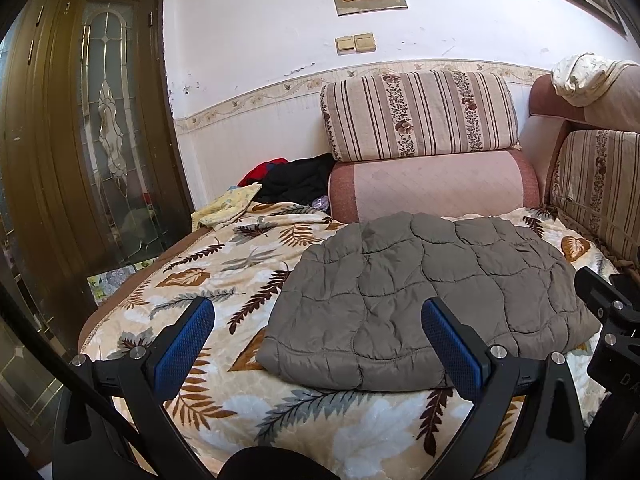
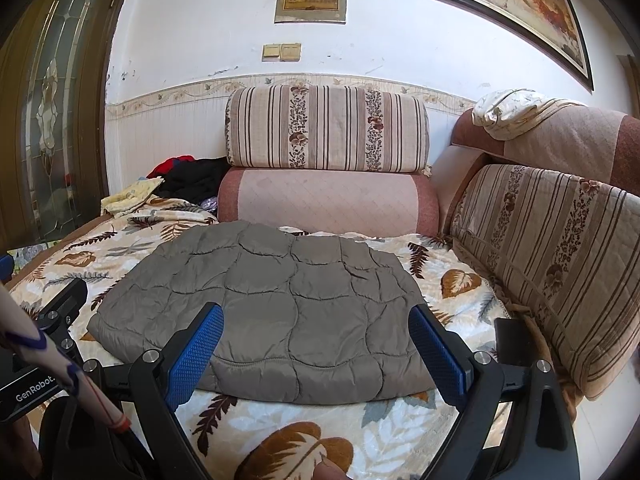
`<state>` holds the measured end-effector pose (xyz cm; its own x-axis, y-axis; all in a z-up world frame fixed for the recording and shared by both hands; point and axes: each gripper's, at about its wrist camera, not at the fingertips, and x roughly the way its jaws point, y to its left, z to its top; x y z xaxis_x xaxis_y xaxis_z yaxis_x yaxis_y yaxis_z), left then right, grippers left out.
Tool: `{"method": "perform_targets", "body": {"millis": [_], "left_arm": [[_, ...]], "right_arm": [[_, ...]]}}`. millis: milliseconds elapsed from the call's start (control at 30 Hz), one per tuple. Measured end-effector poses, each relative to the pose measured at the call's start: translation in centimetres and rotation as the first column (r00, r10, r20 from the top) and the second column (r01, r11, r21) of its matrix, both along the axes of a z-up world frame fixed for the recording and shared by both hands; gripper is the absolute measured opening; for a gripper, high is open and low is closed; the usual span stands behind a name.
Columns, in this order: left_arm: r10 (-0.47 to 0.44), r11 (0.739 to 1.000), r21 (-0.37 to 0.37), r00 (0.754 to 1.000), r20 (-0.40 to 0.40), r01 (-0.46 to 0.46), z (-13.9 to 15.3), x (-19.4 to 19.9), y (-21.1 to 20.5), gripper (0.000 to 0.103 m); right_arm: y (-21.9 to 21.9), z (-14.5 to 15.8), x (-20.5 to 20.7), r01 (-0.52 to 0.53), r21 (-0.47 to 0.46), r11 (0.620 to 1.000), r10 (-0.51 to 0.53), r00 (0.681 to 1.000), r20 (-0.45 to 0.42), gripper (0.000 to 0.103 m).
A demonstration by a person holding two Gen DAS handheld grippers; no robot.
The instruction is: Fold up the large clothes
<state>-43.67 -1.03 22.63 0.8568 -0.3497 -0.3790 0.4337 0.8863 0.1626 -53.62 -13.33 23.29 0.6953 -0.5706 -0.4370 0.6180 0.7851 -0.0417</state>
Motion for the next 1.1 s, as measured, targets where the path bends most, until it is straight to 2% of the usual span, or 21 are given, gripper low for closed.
{"method": "perform_targets", "body": {"millis": [667, 1000, 1100], "left_arm": [[0.0, 1.0, 0.008, 1.0, -0.004, 0.0, -0.03, 0.02, -0.02, 0.103], [-0.023, 1.0, -0.006, 0.999, -0.029, 0.023, -0.2, 0.03, 0.33, 0.103], [-0.027, 1.0, 0.0, 1.0, -0.008, 0.027, -0.05, -0.19, 0.27, 0.103]], "right_arm": [[-0.24, -0.46, -0.51, 0.004, 0.005, 1.0, -0.004, 1.0, 0.0, 0.096], [-0.29, -0.57, -0.66, 0.005, 0.01, 1.0, -0.005, 1.0, -0.001, 0.096], [-0.33, -0.59, -0.67, 0.005, 0.011, 1.0, -0.005, 1.0, 0.0, 0.096]]}}
